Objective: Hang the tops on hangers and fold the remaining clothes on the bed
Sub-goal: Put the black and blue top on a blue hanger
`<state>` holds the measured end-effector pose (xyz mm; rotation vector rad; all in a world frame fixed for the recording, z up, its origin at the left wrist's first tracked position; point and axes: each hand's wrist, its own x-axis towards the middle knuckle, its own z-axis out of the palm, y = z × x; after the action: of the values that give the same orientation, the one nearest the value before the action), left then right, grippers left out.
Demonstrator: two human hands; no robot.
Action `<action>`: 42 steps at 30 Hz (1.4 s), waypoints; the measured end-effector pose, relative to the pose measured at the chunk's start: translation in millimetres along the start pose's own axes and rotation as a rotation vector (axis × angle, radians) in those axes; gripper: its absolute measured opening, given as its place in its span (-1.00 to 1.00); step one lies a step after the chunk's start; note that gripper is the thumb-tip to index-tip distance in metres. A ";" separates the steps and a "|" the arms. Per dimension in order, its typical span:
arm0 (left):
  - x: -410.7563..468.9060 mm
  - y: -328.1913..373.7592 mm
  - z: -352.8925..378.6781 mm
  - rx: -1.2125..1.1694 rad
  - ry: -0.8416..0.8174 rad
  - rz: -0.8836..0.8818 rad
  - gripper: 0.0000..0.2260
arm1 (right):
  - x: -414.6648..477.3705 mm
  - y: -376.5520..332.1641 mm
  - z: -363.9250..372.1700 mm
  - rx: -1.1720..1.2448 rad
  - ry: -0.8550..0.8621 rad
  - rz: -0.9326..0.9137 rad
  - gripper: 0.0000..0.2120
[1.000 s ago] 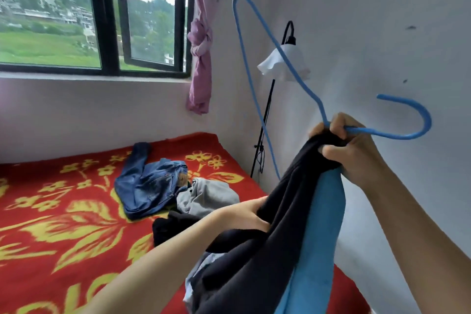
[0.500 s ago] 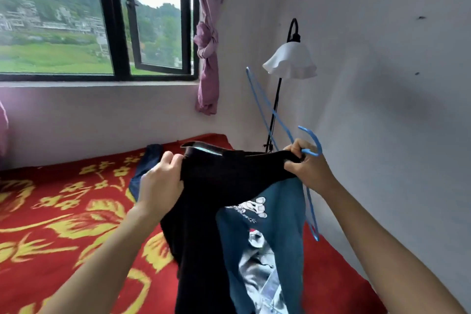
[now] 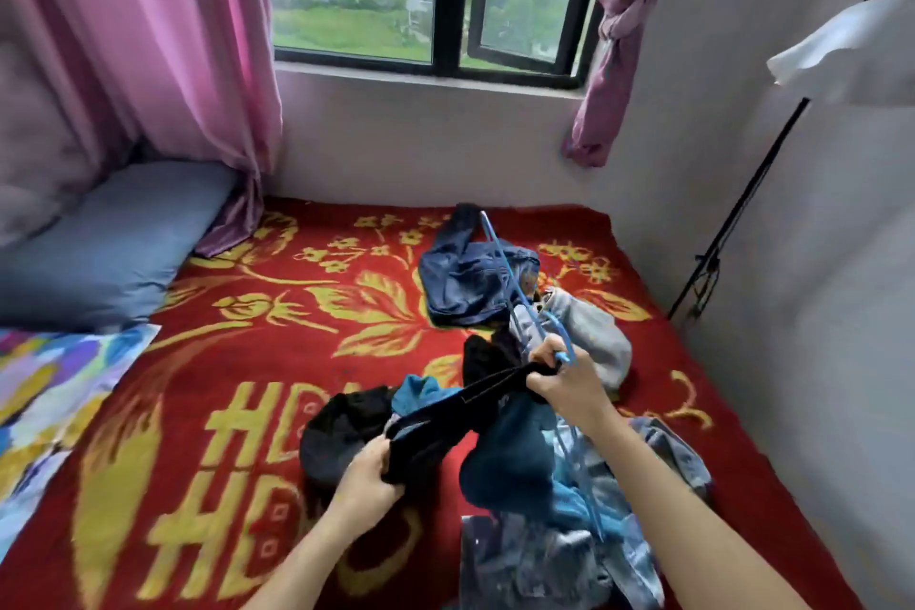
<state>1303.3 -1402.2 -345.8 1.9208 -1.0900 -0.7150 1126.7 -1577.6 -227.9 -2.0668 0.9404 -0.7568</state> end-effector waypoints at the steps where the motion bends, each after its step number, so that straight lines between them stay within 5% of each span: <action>1: -8.3 -14.8 6.0 -0.027 -0.032 -0.034 -0.49 | -5.8 7.8 12.8 0.023 -0.034 0.033 -0.72; 5: -31.7 -51.3 24.0 -0.122 -0.107 -0.291 -0.85 | -29.2 19.3 43.1 0.097 -0.114 0.130 -0.68; 11: -59.0 -56.8 37.6 -0.493 -0.151 -0.532 -0.55 | -50.4 18.5 50.2 0.217 -0.135 0.255 -0.62; 14: -55.4 -65.5 42.5 -0.558 -0.181 -0.553 -0.24 | -61.2 12.6 45.9 0.235 -0.113 0.264 -0.59; 17: -46.0 -58.7 41.8 -0.583 -0.225 -0.478 -0.25 | -70.2 9.6 39.8 0.283 -0.060 0.256 -0.57; 22: -30.0 -43.5 36.7 -0.367 -0.224 -0.318 -0.81 | -80.6 16.0 27.2 0.346 0.033 0.286 -0.59; 32: -43.7 -18.5 -31.5 -0.207 0.000 -0.066 -0.59 | -96.7 43.4 15.2 0.345 0.161 0.403 -0.63; 39: -69.9 99.1 -124.4 -0.135 0.363 0.242 -0.43 | -58.1 -30.3 -30.2 0.413 0.210 0.051 -0.46; 42: -81.2 122.6 -146.8 -0.284 0.406 0.319 -0.49 | -39.9 -54.5 -52.2 0.400 0.173 -0.095 -0.47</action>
<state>1325.9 -1315.9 -158.2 1.5169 -0.9482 -0.2667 1086.1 -1539.7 -163.2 -1.7231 0.7145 -1.0927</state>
